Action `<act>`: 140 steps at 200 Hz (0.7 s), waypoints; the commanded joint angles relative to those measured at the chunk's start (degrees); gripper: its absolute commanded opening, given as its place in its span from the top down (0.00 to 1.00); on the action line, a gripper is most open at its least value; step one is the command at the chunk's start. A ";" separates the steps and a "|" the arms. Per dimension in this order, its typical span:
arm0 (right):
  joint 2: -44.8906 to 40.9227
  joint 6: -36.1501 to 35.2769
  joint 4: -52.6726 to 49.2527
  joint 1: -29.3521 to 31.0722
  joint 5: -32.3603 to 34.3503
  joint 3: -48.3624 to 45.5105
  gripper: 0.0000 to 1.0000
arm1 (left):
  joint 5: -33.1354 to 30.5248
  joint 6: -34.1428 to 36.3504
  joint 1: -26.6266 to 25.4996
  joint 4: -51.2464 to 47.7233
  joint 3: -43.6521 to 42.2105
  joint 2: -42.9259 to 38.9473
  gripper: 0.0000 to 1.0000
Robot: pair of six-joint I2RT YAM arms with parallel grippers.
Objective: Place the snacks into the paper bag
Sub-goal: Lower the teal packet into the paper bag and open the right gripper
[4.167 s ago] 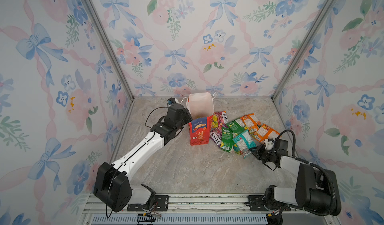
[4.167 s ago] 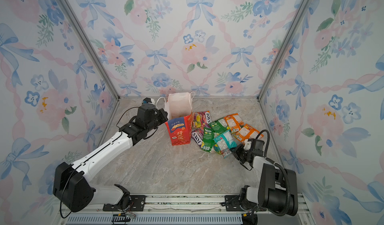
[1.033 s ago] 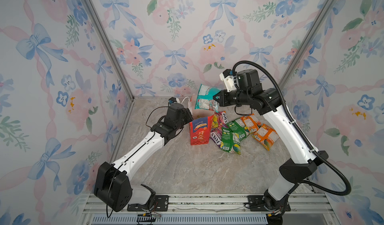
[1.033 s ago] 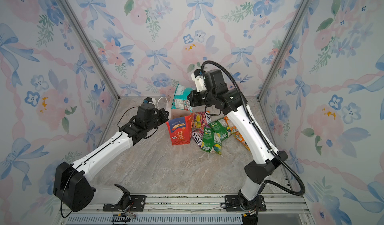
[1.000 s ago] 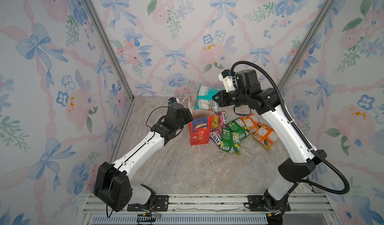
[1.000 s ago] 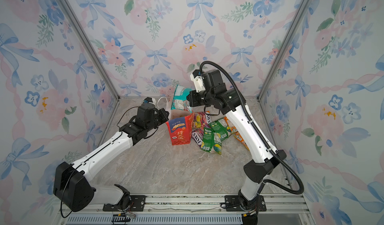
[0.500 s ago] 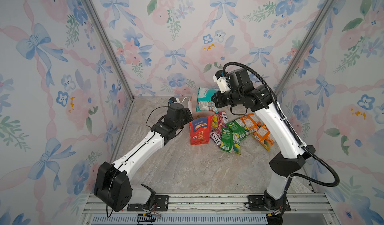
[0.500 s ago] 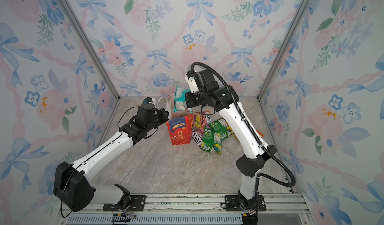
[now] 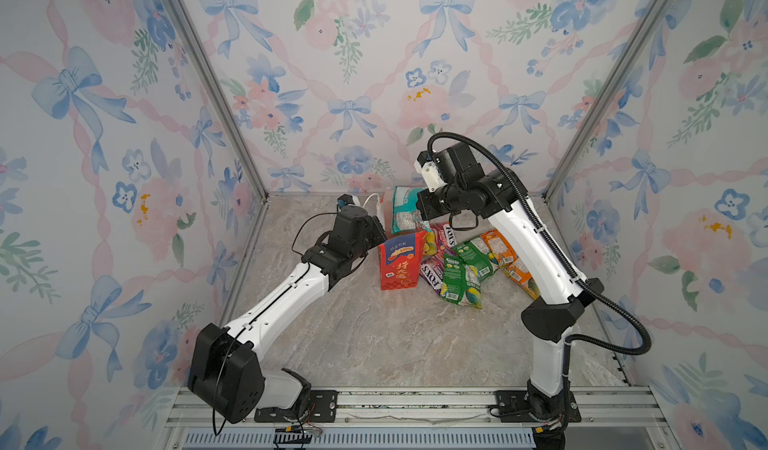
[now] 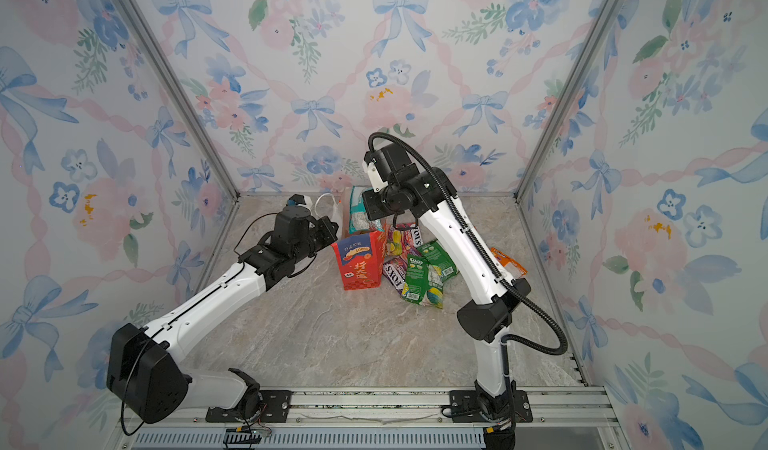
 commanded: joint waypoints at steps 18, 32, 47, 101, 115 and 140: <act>1.73 -0.74 0.52 0.90 0.78 3.72 1.00 | 0.76 -0.57 -0.35 0.66 1.08 0.12 1.00; 2.23 -0.69 0.64 0.90 0.78 4.27 1.00 | 0.72 -0.57 -0.34 0.72 1.12 0.09 1.00; 2.72 -0.60 0.72 0.85 0.77 4.80 1.00 | 0.61 -0.57 -0.32 0.74 1.12 -0.02 1.00; 4.37 0.31 0.33 1.24 0.17 4.92 1.00 | 0.74 -0.57 -0.54 1.00 2.12 0.65 1.00; 4.91 0.76 -0.11 1.40 -0.10 4.92 1.00 | 0.75 -0.44 -0.65 0.96 2.57 0.95 1.00; 5.52 1.15 -0.98 1.73 -0.18 4.92 1.00 | 0.85 -0.45 -0.85 1.18 2.40 1.07 1.00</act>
